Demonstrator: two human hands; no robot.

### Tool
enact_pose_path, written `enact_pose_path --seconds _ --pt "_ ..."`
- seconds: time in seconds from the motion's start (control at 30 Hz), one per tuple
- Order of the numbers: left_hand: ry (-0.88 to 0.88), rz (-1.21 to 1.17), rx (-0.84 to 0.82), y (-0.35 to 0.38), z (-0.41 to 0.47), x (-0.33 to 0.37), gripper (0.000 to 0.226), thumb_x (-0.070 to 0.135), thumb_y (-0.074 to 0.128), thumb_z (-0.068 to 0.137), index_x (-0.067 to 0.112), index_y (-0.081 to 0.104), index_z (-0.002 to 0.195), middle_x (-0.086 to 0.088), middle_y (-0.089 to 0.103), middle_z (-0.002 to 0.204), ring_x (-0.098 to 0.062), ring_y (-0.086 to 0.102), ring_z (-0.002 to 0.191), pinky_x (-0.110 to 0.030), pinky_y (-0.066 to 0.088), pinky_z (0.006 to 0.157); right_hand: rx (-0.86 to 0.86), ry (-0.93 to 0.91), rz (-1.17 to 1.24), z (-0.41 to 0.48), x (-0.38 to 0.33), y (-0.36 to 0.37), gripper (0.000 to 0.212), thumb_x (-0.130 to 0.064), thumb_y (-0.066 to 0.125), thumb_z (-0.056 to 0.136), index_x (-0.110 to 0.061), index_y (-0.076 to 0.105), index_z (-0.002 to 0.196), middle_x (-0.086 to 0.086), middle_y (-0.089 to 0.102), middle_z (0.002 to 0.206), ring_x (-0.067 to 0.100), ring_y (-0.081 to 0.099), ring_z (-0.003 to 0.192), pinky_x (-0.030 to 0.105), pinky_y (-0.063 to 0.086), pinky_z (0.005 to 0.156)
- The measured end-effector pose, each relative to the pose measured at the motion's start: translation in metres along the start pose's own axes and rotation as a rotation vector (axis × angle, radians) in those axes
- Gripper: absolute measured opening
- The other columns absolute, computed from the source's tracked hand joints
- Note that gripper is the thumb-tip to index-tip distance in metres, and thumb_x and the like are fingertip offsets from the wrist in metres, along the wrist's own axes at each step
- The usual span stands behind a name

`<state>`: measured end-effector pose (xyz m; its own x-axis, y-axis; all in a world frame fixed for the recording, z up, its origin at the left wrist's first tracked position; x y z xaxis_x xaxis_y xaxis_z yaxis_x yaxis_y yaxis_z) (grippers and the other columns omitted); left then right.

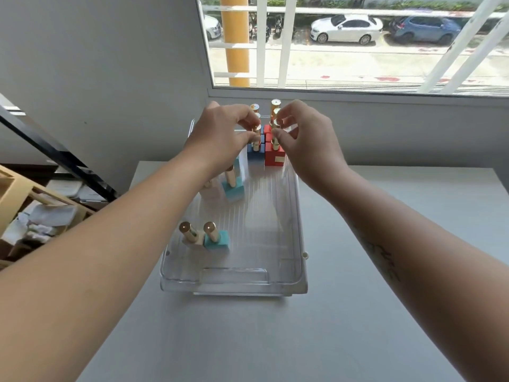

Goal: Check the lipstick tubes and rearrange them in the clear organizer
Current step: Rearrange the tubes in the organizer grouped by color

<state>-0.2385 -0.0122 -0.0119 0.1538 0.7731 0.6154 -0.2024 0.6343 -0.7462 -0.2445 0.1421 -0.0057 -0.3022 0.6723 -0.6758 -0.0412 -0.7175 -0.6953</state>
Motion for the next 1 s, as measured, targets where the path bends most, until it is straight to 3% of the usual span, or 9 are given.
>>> enact_pose_path --seconds 0.1,0.17,0.33,0.43,0.57,0.7,0.77,0.87,1.0 --pt "0.034 0.021 0.005 -0.005 -0.003 0.002 0.026 0.031 0.076 0.082 0.026 0.065 0.106 0.019 0.057 0.084 -0.005 0.046 0.085 -0.022 0.033 0.064 0.005 -0.004 0.014 -0.004 -0.001 -0.003 0.027 -0.018 0.065 0.09 -0.013 0.057 0.115 0.005 0.063 0.107 0.02 0.062 0.09 0.038 0.055 0.08" --pt "0.051 0.042 0.018 -0.013 -0.004 0.003 0.029 0.035 0.075 0.082 0.024 0.063 0.106 0.013 0.059 0.09 -0.013 0.048 0.091 -0.019 0.034 0.063 0.023 -0.016 -0.001 -0.004 -0.004 -0.008 0.029 -0.02 0.067 0.089 -0.013 0.057 0.115 0.003 0.062 0.11 0.017 0.061 0.09 0.034 0.055 0.081" --pt "0.003 0.065 0.041 -0.044 -0.01 -0.011 0.017 0.037 0.07 0.086 0.029 0.064 0.099 0.024 0.056 0.083 -0.014 0.05 0.091 -0.02 0.034 0.062 0.091 -0.144 -0.027 -0.001 -0.028 -0.02 0.016 -0.02 0.063 0.091 -0.013 0.063 0.105 0.0 0.061 0.102 0.012 0.058 0.083 0.025 0.05 0.072" --pt "-0.058 0.087 -0.037 -0.053 -0.015 -0.025 0.018 0.041 0.071 0.084 0.031 0.067 0.098 0.025 0.057 0.083 -0.011 0.048 0.091 -0.019 0.032 0.062 -0.057 -0.236 -0.056 0.003 -0.049 -0.002 0.015 -0.023 0.064 0.09 -0.017 0.067 0.103 -0.004 0.064 0.096 0.004 0.054 0.073 0.016 0.044 0.064" --pt "-0.093 0.138 -0.084 -0.058 -0.028 -0.043 0.02 0.044 0.072 0.082 0.033 0.067 0.098 0.024 0.056 0.087 0.002 0.044 0.082 -0.016 0.028 0.061 -0.238 -0.226 -0.133 0.007 -0.062 0.034 0.022 -0.028 0.064 0.09 -0.021 0.067 0.111 0.001 0.07 0.106 0.017 0.064 0.089 0.037 0.053 0.08" --pt "-0.049 0.18 -0.051 -0.06 -0.027 -0.052 0.026 0.037 0.074 0.083 0.025 0.068 0.106 0.01 0.057 0.101 -0.012 0.044 0.09 -0.023 0.031 0.065 -0.261 -0.134 -0.233 0.013 -0.057 0.053 0.029 -0.033 0.064 0.09 -0.02 0.065 0.116 0.009 0.069 0.107 0.024 0.061 0.075 0.03 0.048 0.073" --pt "-0.032 0.18 -0.061 -0.059 -0.024 -0.058 0.028 0.034 0.074 0.083 0.022 0.068 0.108 0.008 0.06 0.102 -0.012 0.044 0.089 -0.02 0.031 0.064 -0.288 -0.099 -0.258 0.015 -0.058 0.06 0.028 -0.031 0.065 0.089 -0.017 0.067 0.113 0.01 0.071 0.102 0.026 0.06 0.069 0.031 0.051 0.072" --pt "0.011 0.137 -0.079 -0.053 -0.018 -0.063 0.02 0.032 0.073 0.084 0.023 0.07 0.102 0.013 0.063 0.093 -0.01 0.043 0.085 -0.007 0.028 0.061 -0.296 -0.039 -0.298 0.015 -0.059 0.066 0.022 -0.028 0.063 0.09 -0.012 0.068 0.104 0.013 0.07 0.096 0.032 0.066 0.07 0.038 0.056 0.071" --pt "0.044 0.074 -0.107 -0.052 -0.011 -0.069 0.011 0.029 0.073 0.085 0.026 0.071 0.095 0.026 0.056 0.079 -0.008 0.041 0.085 -0.009 0.029 0.061 -0.3 0.018 -0.369 0.014 -0.062 0.071 0.021 -0.026 0.06 0.093 -0.011 0.066 0.107 0.014 0.068 0.1 0.032 0.067 0.077 0.036 0.055 0.069"
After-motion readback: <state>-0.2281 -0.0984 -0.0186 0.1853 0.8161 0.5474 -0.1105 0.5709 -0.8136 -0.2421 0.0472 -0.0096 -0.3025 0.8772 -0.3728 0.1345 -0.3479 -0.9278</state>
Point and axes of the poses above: each hand's wrist, its own z-axis towards the middle knuckle, its own y-axis out of the palm, x = y × z, the point moved 6 cm from there along z, towards the middle knuckle
